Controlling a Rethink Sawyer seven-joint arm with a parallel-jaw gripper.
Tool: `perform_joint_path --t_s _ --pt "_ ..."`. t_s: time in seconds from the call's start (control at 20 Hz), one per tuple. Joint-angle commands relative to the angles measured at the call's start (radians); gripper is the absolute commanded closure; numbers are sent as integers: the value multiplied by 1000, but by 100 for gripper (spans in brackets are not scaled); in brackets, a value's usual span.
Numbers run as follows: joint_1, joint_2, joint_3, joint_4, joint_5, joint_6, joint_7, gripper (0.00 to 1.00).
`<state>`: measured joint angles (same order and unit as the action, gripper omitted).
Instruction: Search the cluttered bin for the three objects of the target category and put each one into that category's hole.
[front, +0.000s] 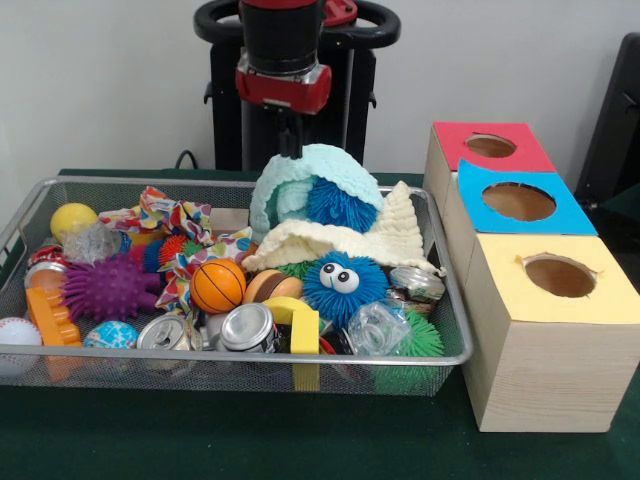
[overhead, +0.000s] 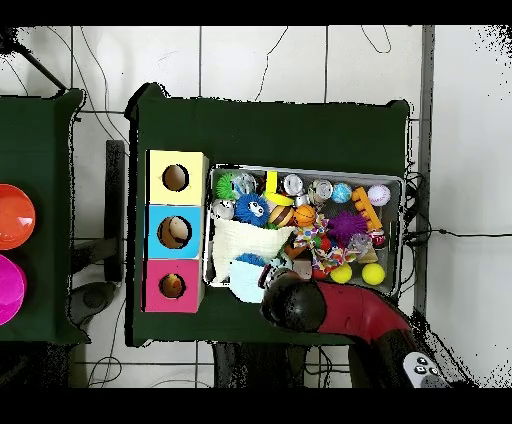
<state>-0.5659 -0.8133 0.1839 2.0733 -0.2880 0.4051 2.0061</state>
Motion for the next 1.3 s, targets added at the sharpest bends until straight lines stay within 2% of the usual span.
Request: perform_joint_path --t_s 0.05,0.25,0.45,0.65,0.7,0.95,1.2,1.3 --pt "-60 101 157 -201 -93 24 -191 100" --pt "-109 125 254 -240 -94 124 -267 100" --pt "-96 144 283 -291 -103 218 -274 100" --pt "-53 154 259 -306 -131 183 -199 100" --pt "-34 141 248 -306 -166 162 -196 100" --pt "-6 48 222 -254 -273 119 -202 100" --pt "-99 -15 292 -161 -334 72 -280 100" --pt "-132 -28 317 -135 -331 96 -294 100"
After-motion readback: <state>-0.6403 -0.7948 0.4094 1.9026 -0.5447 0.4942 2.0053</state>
